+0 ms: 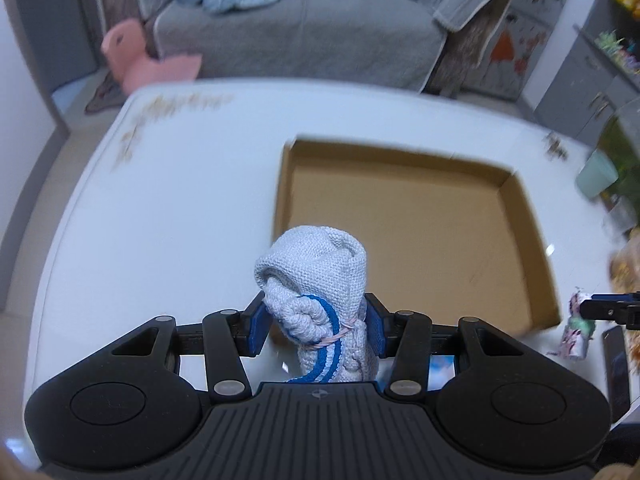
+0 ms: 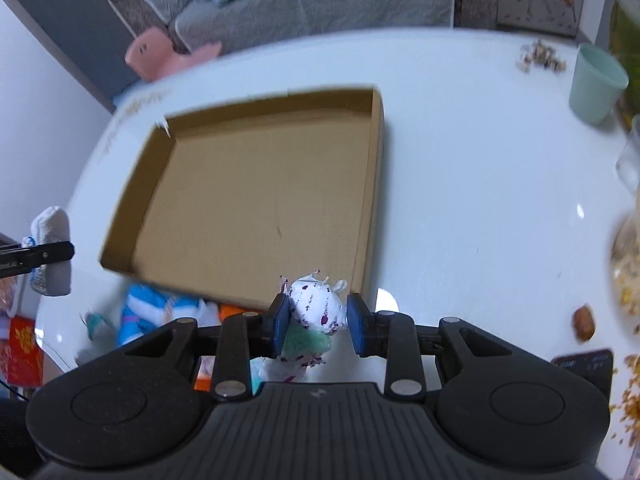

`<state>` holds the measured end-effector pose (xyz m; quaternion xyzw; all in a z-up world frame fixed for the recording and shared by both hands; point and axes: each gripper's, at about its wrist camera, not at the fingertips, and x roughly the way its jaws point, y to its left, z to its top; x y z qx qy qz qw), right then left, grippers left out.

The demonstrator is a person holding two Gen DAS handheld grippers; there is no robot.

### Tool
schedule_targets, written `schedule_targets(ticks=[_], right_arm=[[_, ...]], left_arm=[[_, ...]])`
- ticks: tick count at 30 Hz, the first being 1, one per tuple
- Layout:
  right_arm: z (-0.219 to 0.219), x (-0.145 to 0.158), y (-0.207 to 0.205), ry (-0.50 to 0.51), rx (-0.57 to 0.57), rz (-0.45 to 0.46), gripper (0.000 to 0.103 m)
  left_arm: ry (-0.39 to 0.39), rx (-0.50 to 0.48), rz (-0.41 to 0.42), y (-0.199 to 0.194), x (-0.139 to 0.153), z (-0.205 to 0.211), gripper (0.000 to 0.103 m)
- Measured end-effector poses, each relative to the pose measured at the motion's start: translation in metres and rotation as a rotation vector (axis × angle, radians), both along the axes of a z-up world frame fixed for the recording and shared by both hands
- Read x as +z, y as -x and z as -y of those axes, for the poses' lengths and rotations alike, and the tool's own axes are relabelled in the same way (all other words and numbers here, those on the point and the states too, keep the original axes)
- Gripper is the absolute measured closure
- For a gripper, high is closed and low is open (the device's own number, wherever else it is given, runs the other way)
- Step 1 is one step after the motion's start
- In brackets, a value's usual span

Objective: Organize objects
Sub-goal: 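Grasp the white towel bundle with left gripper while right grasps floral bundle, then carry both bundles into the tray and open both grippers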

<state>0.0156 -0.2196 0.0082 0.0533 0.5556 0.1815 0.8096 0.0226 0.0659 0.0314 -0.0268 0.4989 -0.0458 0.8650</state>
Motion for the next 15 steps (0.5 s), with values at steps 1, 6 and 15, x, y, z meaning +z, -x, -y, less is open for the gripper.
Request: schedule_targets(ticks=[1,6,15], right_arm=[[0.001,0.006,-0.003,-0.009,-0.004,0.018,0.075],[-0.022,0.02,-0.027,-0.013,0.017,0.078,0.075],[-0.102,0.027,-0.106,-0.03,0.137,0.173,0.073]], left_arm=[[0.001,-0.009,0.02,-0.013,0.0,0.01,0.049],[0.025,-0.056,0.072,-0.056,0.011,0.028,0.049],[-0.023,-0.085,0.076,-0.12,-0.042,0.038,0.049]])
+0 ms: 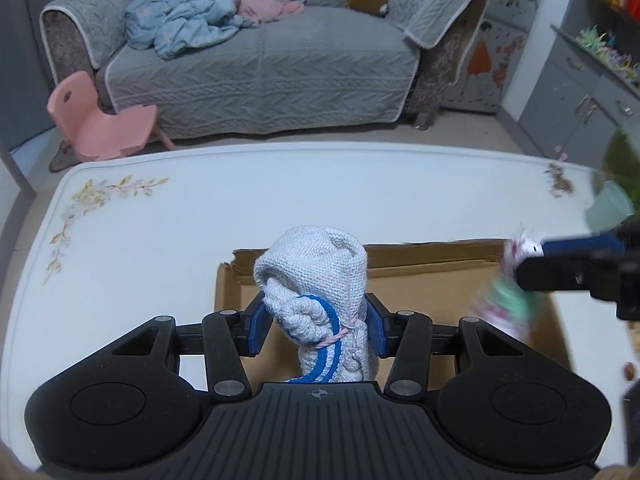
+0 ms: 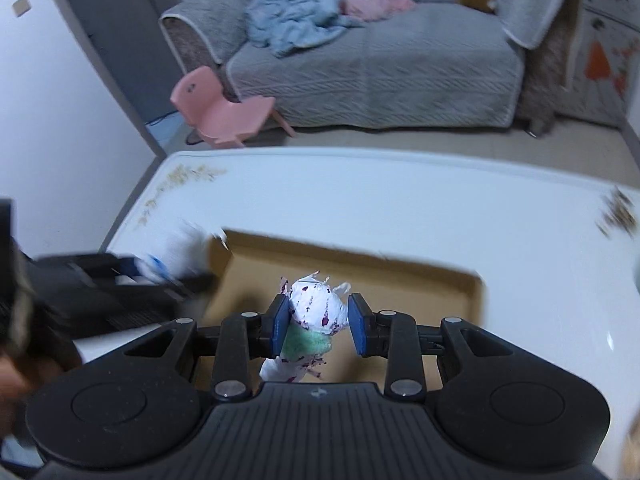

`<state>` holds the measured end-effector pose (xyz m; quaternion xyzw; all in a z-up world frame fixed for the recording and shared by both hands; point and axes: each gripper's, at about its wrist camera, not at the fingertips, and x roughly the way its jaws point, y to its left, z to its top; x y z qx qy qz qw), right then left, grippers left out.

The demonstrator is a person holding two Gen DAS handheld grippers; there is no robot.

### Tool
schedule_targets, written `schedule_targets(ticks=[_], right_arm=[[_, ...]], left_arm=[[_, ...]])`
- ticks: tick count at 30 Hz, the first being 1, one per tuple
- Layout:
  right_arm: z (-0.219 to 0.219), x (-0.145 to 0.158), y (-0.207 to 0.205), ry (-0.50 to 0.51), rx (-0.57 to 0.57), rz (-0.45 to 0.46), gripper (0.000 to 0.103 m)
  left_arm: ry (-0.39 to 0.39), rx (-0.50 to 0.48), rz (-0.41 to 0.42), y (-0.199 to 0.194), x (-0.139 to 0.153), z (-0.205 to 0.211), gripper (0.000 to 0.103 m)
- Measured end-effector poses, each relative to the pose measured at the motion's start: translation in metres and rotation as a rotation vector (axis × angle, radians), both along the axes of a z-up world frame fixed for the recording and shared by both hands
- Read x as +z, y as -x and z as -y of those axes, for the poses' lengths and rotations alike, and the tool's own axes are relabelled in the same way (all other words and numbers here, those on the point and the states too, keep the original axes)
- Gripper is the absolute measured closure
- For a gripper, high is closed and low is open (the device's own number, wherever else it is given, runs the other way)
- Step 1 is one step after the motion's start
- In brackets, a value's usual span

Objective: Organize objects
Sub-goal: 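Carry both bundles into the tray and open both grippers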

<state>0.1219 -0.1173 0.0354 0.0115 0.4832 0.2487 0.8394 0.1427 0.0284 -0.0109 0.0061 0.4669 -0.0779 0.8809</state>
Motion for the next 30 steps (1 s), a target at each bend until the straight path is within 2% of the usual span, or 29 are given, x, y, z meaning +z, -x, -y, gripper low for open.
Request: schedule_targets(ticks=[8,14,18,22,25,28,30], right_arm=[[-0.048,-0.051,-0.036,0.04,0.074,-0.037,0.074],[-0.048,-0.072,-0.038,0.053,0.059,-0.085,0.073],[-0.031,-0.075,-0.033,0.016,0.012,-0.107,0.072],[-0.016,-0.08,-0.032,-0.067,-0.061,-0.173,0.07],[-0.018,-0.085,-0.031,-0.07,-0.087,-0.198,0.067],[-0.018,-0.089,-0.032,-0.103,-0.131,-0.232,0.063],[-0.019,-0.094,-0.033,-0.128,-0.148,-0.259,0.057]], left_arm=[[-0.049,0.011,-0.049,-0.018,-0.046,-0.003,0.049],[-0.054,0.018,-0.084,-0.019,-0.072,-0.007,0.048],[-0.057,0.007,-0.082,-0.017,-0.07,-0.003,0.047],[-0.085,0.004,-0.072,-0.013,-0.066,-0.003,0.041],[-0.093,0.018,-0.06,-0.009,-0.057,-0.005,0.037],[-0.116,-0.001,-0.04,-0.003,-0.044,-0.006,0.029],[-0.118,-0.014,-0.036,0.001,-0.035,-0.008,0.029]])
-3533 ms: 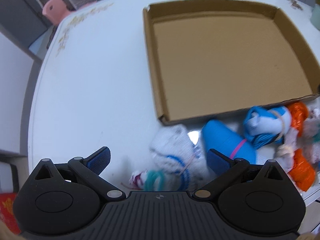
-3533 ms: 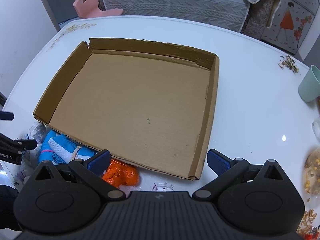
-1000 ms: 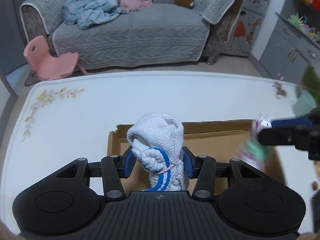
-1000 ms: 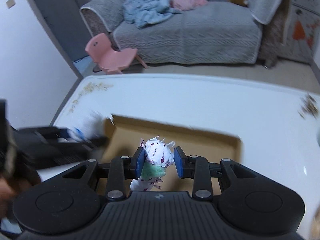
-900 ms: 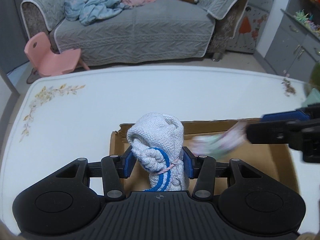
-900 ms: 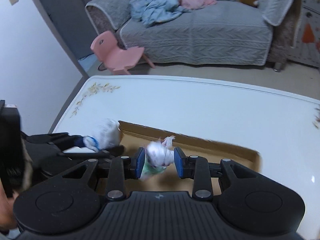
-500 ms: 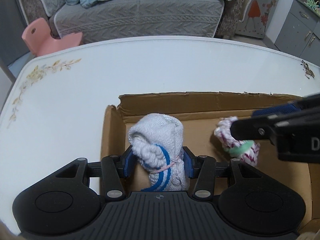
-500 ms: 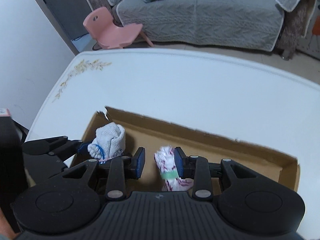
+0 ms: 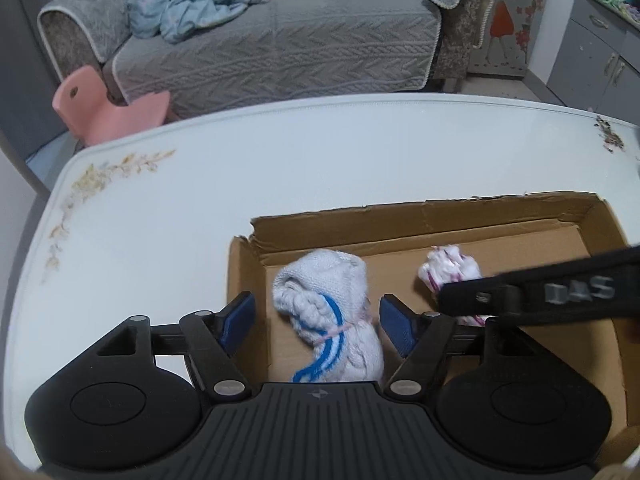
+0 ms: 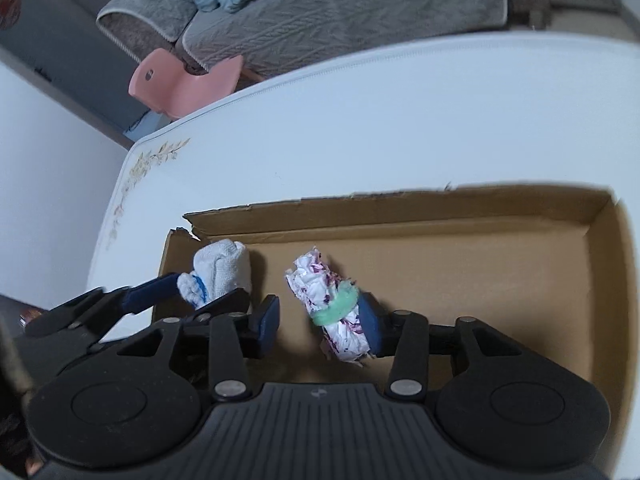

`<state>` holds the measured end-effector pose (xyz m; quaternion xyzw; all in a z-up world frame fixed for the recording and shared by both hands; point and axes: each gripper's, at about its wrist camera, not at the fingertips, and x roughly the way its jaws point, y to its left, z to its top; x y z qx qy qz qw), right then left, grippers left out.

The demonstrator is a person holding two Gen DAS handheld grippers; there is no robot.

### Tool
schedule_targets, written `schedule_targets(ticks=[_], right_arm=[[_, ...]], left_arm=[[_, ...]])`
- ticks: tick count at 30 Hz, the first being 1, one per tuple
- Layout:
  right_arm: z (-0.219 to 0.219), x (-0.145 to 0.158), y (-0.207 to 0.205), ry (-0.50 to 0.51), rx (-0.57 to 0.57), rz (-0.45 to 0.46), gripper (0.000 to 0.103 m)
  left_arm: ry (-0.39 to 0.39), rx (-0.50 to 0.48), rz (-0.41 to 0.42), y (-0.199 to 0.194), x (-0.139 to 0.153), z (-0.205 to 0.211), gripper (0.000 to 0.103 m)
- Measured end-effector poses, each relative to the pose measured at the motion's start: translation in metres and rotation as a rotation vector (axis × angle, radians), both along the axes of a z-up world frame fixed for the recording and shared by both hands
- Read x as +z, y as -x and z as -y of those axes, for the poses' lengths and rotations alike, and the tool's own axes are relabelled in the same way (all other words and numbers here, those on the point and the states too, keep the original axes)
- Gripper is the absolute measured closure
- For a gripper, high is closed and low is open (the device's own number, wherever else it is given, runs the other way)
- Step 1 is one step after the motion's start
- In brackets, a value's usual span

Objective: Organize objects
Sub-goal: 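Carry both bundles into the tray and open both grippers, then lift both grippers away from the tray back toward the pile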

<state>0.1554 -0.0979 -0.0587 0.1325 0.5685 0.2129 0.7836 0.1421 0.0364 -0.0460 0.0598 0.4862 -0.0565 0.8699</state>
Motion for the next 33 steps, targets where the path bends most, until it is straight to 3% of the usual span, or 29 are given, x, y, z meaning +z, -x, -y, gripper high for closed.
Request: schedule_targets(ticks=[7,15,19,28,33], right_arm=[[-0.016,-0.002,-0.002,-0.103,0.017,-0.039,0.052],[-0.004,0.027,0.014,-0.098,0.054,0.009,0.046],[0.003,0.044,0.023,-0.076,0.066,0.042,0.045],[-0.012,0.07,0.04,0.034,0.172,0.152,0.04],[-0.018,0.082,0.054,0.107,0.283,0.253,0.032]], left_arm=[[-0.013,0.006,0.012,0.015,0.026,-0.017,0.026],[-0.018,0.073,-0.019,0.043,0.042,-0.048,0.024],[0.03,0.1,-0.041,0.048,0.046,-0.052,0.022],[0.02,0.054,-0.026,0.062,0.057,-0.037,0.018],[0.01,0.003,-0.022,0.071,0.062,-0.033,0.016]])
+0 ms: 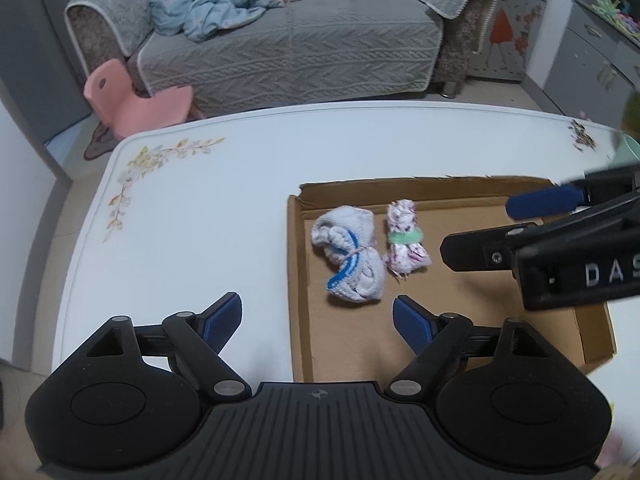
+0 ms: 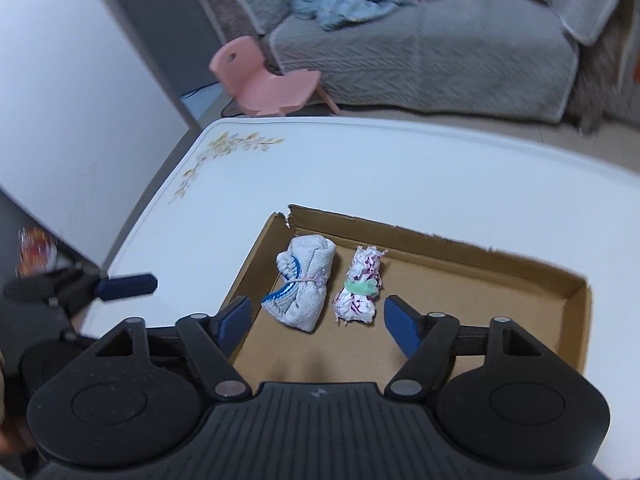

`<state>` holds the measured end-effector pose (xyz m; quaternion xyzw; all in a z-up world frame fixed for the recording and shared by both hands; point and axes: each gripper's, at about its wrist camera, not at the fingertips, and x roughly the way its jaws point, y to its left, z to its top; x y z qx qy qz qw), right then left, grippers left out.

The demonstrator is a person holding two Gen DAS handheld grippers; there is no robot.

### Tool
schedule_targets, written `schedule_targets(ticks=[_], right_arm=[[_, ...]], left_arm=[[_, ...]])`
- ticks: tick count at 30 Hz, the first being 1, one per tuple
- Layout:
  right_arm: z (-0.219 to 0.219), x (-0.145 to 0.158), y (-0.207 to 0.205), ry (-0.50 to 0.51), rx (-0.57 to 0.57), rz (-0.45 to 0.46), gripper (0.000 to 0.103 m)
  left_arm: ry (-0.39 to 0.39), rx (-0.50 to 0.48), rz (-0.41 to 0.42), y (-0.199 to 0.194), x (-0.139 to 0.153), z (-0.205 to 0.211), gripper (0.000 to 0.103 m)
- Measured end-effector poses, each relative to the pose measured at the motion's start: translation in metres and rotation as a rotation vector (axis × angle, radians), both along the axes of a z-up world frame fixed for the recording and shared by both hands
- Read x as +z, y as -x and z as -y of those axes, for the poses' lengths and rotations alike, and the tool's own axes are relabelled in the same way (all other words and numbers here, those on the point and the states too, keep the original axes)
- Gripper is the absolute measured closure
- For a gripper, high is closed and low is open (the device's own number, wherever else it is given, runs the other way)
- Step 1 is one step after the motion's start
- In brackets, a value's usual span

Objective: Organize objects
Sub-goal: 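Lift both grippers away from the tray back toward the pile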

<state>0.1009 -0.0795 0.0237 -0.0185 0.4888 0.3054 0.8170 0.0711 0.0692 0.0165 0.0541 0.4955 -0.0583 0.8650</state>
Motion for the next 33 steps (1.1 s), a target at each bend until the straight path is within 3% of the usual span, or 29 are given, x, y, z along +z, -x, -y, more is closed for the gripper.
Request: schedule_targets(ticks=[5,16,22,24,27,30,33], right_arm=[[-0.006,0.01,0.015,0.07,0.113,0.12,0.026],[-0.001,0.025,0.037,0.117,0.204,0.187,0.013],[0.03,0.042,0.079,0.108,0.226,0.262,0.006],[0.051,0.048,0.104,0.087,0.222,0.331,0.001],[0.087,0.046,0.143,0.064,0.218,0.442,0.0],[0.11,0.019,0.154,0.203,0.22,0.362,0.001],[0.138,0.009,0.177,0.189,0.199,0.439,0.003]], left_arm=[[-0.013,-0.066,0.005,0.008,0.005,0.006,0.015],[-0.05,-0.158,0.01,0.035,0.016,0.003,0.009],[-0.087,-0.229,-0.002,0.076,0.025,-0.013,0.001],[-0.107,-0.252,-0.035,0.093,0.021,-0.021,0.001],[-0.124,-0.245,-0.103,0.12,0.003,-0.032,0.001],[-0.115,-0.255,-0.224,0.143,-0.026,-0.033,0.002],[-0.14,-0.269,-0.237,0.166,-0.043,-0.031,0.002]])
